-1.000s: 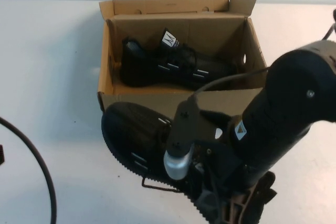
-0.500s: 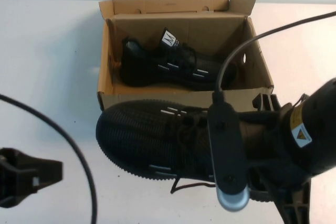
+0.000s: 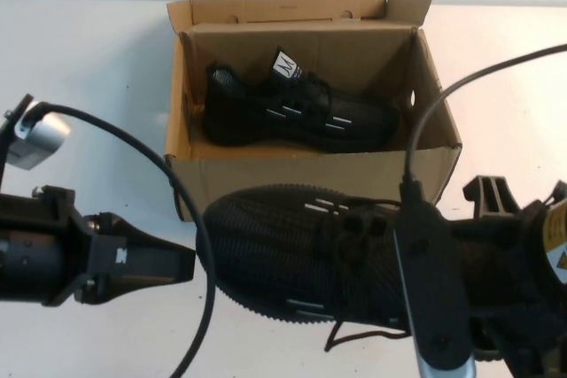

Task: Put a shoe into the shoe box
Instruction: Hand over the shoe

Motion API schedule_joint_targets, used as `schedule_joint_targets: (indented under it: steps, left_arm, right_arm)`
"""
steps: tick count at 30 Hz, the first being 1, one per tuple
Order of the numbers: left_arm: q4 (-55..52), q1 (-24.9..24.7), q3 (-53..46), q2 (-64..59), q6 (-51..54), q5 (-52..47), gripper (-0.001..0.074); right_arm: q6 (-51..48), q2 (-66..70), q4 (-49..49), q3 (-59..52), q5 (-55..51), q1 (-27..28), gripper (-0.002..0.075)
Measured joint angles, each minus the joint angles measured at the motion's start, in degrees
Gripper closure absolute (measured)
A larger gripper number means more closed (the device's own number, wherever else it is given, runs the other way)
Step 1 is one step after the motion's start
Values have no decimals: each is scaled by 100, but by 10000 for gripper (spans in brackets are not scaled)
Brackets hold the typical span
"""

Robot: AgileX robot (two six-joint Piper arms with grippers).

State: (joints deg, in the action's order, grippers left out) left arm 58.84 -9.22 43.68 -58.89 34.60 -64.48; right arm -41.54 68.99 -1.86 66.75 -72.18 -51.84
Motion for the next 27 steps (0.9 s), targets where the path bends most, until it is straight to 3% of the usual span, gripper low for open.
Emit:
schedule_joint_targets:
  steps: [12,15,22,24,27]
  left_arm:
    - [13,0,0,-132,643,413,712]
    - [38,0,0,-132,518,278,610]
    - [134,0,0,-132,67,101,148]
    - [334,0,0,-132,51,54,86]
    - [829,0,0,-132,72,-35,67]
  right_arm:
    - [440,-23,-146,-132,-13,0,704]
    - [486,-23,-182,-132,-13,0,704]
    - [510,-189,-182,-132,-13,0,704]
    - [522,-238,-182,-132,-13,0,704]
    - [522,-293,-171,-132,-13,0,704]
